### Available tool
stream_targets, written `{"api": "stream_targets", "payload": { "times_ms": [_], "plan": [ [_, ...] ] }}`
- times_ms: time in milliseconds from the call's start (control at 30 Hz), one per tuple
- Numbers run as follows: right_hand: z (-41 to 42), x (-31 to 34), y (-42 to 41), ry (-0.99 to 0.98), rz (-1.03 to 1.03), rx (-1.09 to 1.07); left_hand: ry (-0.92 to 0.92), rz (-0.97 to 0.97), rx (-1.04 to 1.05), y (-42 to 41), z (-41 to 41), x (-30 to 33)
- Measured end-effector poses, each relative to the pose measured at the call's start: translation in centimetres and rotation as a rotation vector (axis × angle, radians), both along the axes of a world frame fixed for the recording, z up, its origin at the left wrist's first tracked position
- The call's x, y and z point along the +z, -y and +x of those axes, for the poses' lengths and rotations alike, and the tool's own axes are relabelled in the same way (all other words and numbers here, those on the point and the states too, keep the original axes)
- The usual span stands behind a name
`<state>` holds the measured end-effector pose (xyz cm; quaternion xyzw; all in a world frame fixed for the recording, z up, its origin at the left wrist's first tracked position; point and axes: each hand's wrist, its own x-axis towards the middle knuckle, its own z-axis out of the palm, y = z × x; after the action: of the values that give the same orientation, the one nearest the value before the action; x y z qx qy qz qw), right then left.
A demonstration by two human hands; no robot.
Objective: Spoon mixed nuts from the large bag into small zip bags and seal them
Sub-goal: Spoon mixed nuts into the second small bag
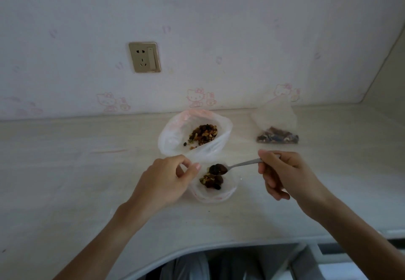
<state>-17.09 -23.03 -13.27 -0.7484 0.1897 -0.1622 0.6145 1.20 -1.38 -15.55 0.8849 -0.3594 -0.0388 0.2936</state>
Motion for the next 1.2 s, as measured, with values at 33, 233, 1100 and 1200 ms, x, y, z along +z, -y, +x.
{"api": "stream_targets", "payload": {
  "times_ms": [33, 233, 1100, 1200],
  "plan": [
    [-0.2, 0.0, -0.1, 0.010, -0.098, 0.013, -0.042, -0.038, -0.004, 0.0, -0.2, -0.2],
    [-1.7, -0.1, 0.2, 0.124, -0.939, 0.104, -0.176, -0.191, -0.019, 0.1, 0.2, -0.1],
    [8.6, 0.2, -1.1, -0.048, 0.228, -0.178, 0.008, -0.210, 0.362, 2.6, 7.4, -0.1],
    [10.2, 0.0, -1.7, -0.135, 0.207, -0.200, -0.074, -0.217, 0.313, 3.8, 8.2, -0.4]
  ]
}}
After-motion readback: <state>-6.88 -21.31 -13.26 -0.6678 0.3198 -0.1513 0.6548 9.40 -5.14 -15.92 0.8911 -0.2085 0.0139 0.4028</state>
